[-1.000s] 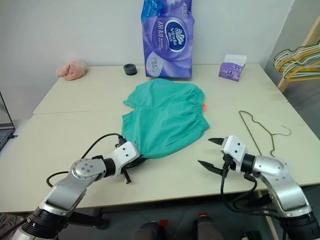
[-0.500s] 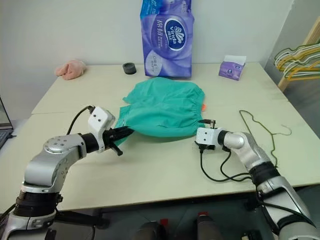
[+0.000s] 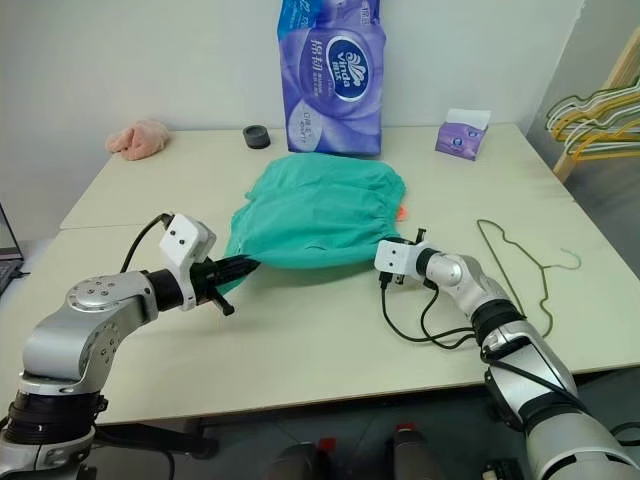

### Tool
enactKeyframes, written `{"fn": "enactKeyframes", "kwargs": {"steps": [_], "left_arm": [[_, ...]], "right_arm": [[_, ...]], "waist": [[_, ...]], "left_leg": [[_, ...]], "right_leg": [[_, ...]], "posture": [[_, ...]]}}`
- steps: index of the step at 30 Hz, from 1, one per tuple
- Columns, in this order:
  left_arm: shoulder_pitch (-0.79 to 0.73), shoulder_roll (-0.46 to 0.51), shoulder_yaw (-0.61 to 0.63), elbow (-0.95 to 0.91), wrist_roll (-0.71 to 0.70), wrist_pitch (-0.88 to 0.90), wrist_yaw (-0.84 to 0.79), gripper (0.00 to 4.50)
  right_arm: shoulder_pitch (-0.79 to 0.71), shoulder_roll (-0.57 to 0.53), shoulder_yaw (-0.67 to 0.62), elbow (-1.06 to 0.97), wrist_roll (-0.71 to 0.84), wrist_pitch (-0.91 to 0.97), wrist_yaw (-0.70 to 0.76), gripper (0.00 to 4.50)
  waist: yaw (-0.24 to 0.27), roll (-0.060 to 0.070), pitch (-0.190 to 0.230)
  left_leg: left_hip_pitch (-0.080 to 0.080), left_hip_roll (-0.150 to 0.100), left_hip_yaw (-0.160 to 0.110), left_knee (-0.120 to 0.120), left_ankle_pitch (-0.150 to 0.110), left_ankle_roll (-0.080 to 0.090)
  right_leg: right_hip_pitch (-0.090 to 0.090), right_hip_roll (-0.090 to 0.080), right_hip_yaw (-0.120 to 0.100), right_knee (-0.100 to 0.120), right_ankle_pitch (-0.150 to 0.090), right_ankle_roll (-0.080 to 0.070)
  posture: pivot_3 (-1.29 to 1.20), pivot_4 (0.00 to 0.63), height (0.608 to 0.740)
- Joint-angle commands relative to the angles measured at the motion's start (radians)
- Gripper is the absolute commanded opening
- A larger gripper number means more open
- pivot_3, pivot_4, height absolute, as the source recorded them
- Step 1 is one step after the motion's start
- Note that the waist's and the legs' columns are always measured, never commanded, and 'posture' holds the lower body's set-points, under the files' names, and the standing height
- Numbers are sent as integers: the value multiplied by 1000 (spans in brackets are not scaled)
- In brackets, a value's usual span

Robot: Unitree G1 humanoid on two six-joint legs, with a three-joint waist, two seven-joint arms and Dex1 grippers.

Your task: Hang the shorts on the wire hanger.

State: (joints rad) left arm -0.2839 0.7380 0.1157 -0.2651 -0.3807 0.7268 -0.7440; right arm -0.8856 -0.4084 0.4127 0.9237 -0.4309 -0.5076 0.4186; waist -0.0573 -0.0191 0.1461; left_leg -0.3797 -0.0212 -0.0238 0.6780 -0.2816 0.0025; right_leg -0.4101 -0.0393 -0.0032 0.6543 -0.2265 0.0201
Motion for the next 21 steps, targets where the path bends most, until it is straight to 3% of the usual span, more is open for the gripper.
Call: {"fn": "enactKeyframes", "kwargs": {"steps": [1, 12, 21], "left_arm": [[30, 47, -26, -17, 17, -31, -49, 0], [324, 310, -148, -173, -38, -90, -402, 0], [382, 381, -189, -209, -67, -134, -527, 0]], "right_arm": [[-6, -56, -20, -122, 26, -73, 69, 30], [245, -351, -5, -623, 163, -13, 548, 30], [448, -551, -23, -1012, 333, 271, 832, 30]], "waist": [[0, 0, 0], [1, 1, 0], [7, 1, 1]], "left_leg": [[0, 0, 0, 0, 0, 0], [0, 1, 0, 0, -1, 2], [1, 2, -1, 0, -2, 3]], "right_leg": [[0, 0, 0, 1, 0, 0], [-1, 0, 0, 3, -1, -1], [0, 0, -4, 3, -5, -4]], "posture": [[-72, 91, 740], [-101, 100, 740], [-120, 106, 740]]}}
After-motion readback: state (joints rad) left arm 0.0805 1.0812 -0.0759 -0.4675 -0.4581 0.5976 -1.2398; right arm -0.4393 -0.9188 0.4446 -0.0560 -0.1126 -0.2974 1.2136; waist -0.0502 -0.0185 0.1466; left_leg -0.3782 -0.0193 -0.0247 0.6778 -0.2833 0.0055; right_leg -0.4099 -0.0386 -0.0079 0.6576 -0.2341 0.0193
